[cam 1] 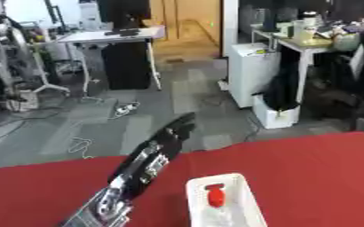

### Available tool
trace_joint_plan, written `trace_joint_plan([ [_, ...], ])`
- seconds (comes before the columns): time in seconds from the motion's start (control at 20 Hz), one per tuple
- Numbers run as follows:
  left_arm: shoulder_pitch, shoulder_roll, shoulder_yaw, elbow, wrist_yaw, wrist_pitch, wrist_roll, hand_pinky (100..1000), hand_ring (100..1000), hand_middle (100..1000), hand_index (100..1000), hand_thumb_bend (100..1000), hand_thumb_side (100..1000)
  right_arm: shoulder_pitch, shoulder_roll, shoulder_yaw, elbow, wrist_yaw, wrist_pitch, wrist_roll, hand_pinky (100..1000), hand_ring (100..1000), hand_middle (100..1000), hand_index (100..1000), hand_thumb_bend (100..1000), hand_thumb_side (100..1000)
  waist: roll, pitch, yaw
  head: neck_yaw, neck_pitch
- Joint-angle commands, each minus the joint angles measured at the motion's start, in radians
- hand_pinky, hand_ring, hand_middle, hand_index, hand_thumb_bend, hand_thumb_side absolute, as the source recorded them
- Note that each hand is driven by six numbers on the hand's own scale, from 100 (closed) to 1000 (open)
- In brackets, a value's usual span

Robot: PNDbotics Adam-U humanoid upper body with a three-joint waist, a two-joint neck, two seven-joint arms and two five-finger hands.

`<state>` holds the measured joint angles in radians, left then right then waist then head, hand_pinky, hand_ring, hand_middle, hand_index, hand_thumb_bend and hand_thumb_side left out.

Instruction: Pick up objects on the table and place them in the box.

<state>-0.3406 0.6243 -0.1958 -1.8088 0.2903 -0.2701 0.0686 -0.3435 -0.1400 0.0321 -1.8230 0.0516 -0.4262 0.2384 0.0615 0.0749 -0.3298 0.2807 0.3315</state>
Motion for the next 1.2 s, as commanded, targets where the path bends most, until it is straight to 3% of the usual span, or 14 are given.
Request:
trace_joint_plan([
  [0.05,0.036,0.014,0.029,-0.069,0.005,-0.010,0.005,1000,1000,1000,1000,220,930,-0.002,0.003,-0.006,0.022,0.012,0.014,0.001,878,856,860,846,100,967,-0.008,-0.020,0.019,-0.023,-0.016],
  [0.25,0.116,-0.014,0.046,-0.105,-0.014,-0.032,0.016,1000,1000,1000,1000,238,935,-0.015,0.029,-0.010,0.091,0.037,0.027,0.015,879,855,861,849,100,978,-0.027,-0.035,0.072,-0.044,-0.036],
  [0.5,0.164,-0.101,0.048,-0.094,-0.027,-0.039,0.011,1000,1000,1000,1000,276,952,-0.037,0.064,-0.018,0.165,0.013,0.067,0.008,881,854,862,854,100,997,-0.044,-0.050,0.153,-0.056,-0.065],
  [0.8,0.207,-0.218,0.027,-0.065,-0.058,-0.059,-0.038,1000,1000,1000,1000,348,996,-0.043,0.073,-0.027,0.159,-0.047,0.108,-0.009,877,854,862,858,100,1000,-0.059,-0.058,0.229,-0.066,-0.103],
  [0.95,0.210,-0.287,0.019,-0.045,-0.074,-0.064,-0.067,1000,1000,1000,1000,380,1000,-0.032,0.078,-0.024,0.129,-0.050,0.114,-0.023,875,855,864,866,100,1000,-0.063,-0.062,0.248,-0.072,-0.115],
  [1.2,0.198,-0.343,0.003,0.006,-0.094,-0.076,-0.095,1000,1000,1000,1000,396,1000,-0.010,0.092,-0.011,0.100,-0.021,0.099,-0.042,875,855,865,874,100,1000,-0.071,-0.067,0.240,-0.072,-0.134],
])
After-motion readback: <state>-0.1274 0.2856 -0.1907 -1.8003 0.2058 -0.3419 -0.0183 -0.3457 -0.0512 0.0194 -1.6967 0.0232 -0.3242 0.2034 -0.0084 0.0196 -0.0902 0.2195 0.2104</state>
